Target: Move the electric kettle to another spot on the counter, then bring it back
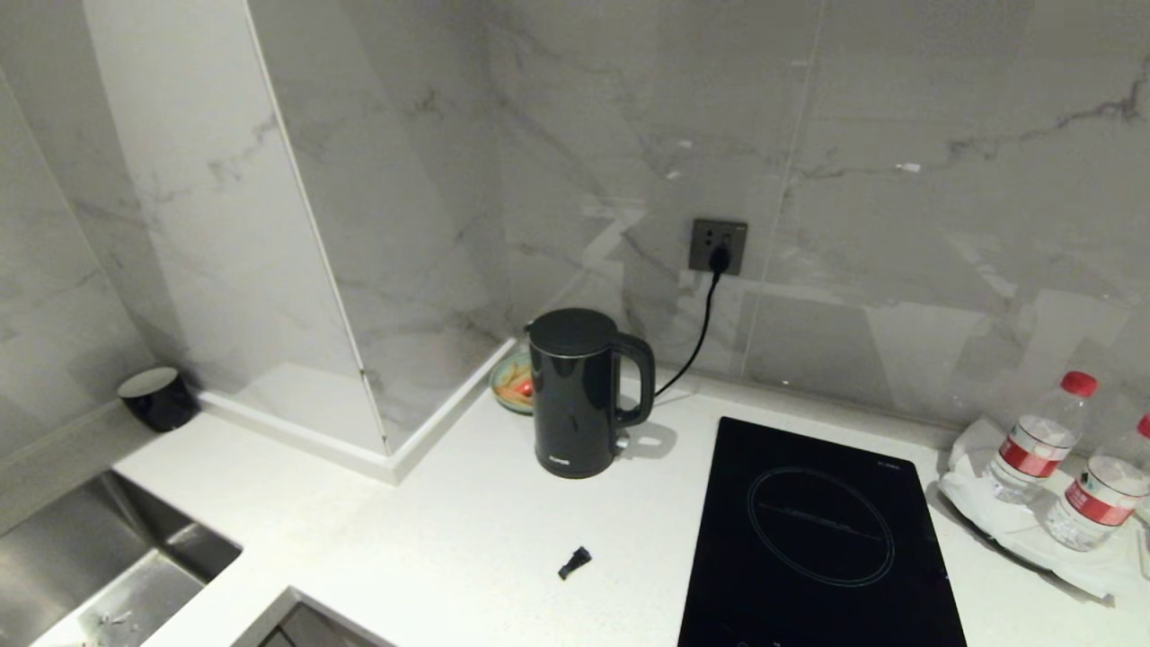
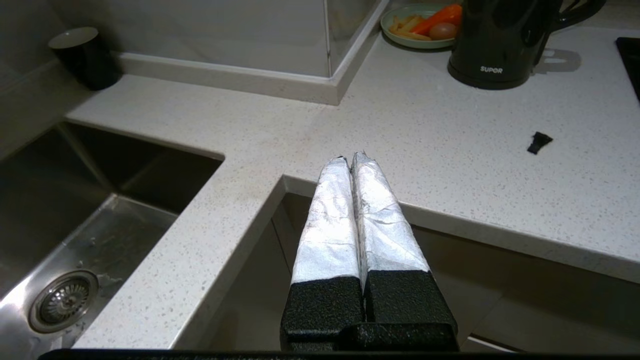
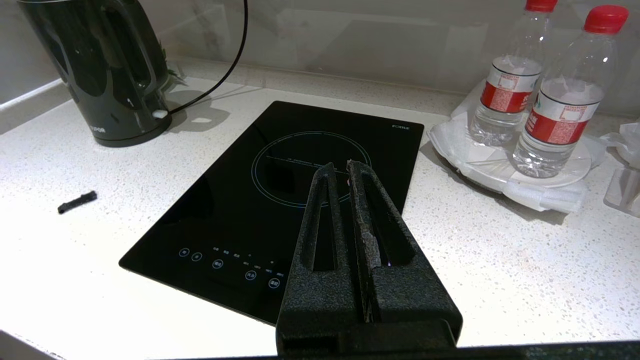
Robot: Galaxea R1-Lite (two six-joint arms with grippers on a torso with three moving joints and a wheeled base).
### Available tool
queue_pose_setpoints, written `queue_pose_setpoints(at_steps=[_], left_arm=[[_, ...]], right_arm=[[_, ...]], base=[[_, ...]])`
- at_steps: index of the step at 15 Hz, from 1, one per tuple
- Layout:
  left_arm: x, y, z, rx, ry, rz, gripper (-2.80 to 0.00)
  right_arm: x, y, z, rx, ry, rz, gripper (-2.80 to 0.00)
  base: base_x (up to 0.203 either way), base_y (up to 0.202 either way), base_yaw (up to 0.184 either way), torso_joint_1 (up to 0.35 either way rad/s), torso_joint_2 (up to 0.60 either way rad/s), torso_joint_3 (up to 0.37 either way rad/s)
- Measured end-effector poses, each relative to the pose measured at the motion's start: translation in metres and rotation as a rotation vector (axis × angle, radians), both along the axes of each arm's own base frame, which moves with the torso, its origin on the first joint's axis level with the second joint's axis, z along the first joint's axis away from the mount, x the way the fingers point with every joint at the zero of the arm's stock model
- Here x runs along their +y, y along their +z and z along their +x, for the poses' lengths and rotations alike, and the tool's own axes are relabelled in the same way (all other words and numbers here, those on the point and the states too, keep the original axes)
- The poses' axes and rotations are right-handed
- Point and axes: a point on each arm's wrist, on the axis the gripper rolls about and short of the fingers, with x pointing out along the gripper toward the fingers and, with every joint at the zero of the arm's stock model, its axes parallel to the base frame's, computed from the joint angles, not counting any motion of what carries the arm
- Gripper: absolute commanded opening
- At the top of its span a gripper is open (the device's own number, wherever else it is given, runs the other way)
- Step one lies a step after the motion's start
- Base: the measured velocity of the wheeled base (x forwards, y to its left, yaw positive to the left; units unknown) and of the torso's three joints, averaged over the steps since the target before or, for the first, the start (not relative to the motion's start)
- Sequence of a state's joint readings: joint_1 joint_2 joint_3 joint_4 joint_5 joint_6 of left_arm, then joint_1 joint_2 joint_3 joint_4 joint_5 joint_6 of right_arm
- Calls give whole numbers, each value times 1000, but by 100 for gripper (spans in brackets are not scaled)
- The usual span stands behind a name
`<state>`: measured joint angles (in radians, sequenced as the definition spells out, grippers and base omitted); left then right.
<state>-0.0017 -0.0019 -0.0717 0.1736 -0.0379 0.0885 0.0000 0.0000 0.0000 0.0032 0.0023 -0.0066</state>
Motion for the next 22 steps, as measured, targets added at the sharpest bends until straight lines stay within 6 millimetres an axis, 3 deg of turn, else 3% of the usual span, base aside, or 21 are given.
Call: queue_pose_setpoints(at_steps=[6, 17, 22], left_arm=[[0, -1, 0, 4, 3, 0, -280], [0, -1, 0, 6, 1, 0, -280], [0, -1, 0, 6, 2, 0, -280]], right_arm=[[0, 0, 0, 0, 1, 1, -280], [0, 0, 0, -1, 0, 1, -280], [0, 0, 0, -1, 1, 1, -280]], base=[[1, 2, -13, 1, 0, 0], [1, 6, -148, 6, 3, 2], [1, 0, -14, 0, 1, 2]])
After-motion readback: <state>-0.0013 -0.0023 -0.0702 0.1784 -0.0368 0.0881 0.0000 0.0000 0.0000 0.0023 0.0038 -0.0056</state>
